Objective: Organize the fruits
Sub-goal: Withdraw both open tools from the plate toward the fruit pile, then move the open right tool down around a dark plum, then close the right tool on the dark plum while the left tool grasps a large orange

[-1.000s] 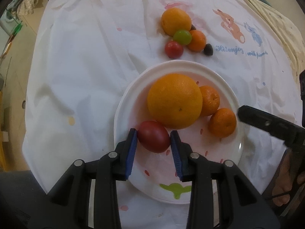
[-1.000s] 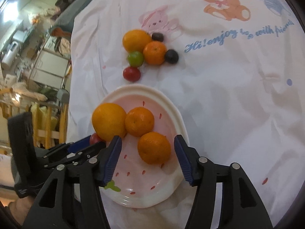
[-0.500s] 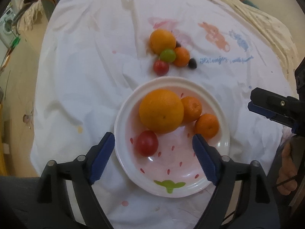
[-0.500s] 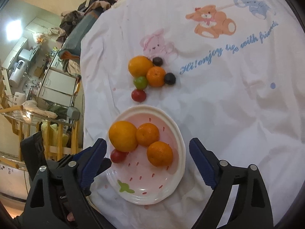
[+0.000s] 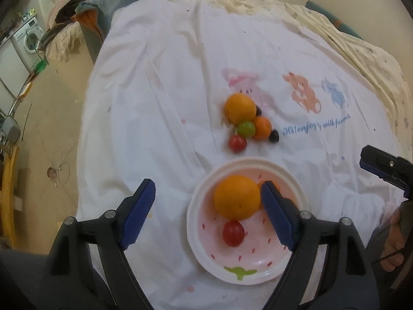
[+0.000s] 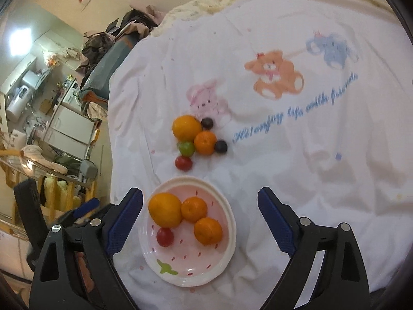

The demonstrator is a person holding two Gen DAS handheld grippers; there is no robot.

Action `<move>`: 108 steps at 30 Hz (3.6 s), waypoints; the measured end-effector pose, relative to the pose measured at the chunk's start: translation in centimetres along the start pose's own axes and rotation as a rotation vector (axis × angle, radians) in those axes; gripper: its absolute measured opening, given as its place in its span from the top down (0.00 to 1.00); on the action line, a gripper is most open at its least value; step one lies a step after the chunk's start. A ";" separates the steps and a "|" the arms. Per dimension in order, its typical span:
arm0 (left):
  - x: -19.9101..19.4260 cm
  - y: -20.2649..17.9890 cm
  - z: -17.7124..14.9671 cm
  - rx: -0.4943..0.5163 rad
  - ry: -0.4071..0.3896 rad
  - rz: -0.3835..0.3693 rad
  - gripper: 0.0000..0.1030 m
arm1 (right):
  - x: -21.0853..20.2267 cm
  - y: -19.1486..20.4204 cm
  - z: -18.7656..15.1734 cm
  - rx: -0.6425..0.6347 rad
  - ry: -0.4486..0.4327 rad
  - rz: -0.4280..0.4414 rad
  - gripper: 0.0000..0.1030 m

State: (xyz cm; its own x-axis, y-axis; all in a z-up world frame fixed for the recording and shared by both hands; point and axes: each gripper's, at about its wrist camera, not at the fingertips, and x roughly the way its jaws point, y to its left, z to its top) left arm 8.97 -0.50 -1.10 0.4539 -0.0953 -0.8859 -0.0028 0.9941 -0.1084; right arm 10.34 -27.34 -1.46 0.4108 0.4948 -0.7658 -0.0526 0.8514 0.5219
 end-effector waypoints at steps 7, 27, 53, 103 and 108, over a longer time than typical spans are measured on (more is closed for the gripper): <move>0.4 0.8 3.2 -0.036 -0.007 -0.021 0.21 | 0.6 -0.7 2.5 0.008 0.011 -0.028 0.10; 6.9 1.0 7.6 -0.080 0.036 0.005 0.20 | 12.8 -3.1 6.4 -0.020 0.279 -0.040 0.43; 9.8 2.3 7.7 -0.191 0.134 -0.065 0.20 | 18.5 2.8 3.7 -0.591 0.309 -0.122 0.58; 15.2 -3.7 10.8 -0.113 0.237 -0.051 0.56 | 4.4 -4.1 6.2 -0.087 0.084 0.048 0.77; 10.8 -1.9 10.8 -0.106 0.179 -0.044 0.56 | 4.0 -3.4 6.0 -0.103 0.078 0.060 0.77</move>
State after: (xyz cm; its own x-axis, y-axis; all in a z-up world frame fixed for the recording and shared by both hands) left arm 23.53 -2.91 -5.58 0.2898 -0.1556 -0.9444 -0.0848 0.9786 -0.1873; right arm 17.59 -29.31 -4.07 0.3325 0.5540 -0.7632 -0.1699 0.8312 0.5294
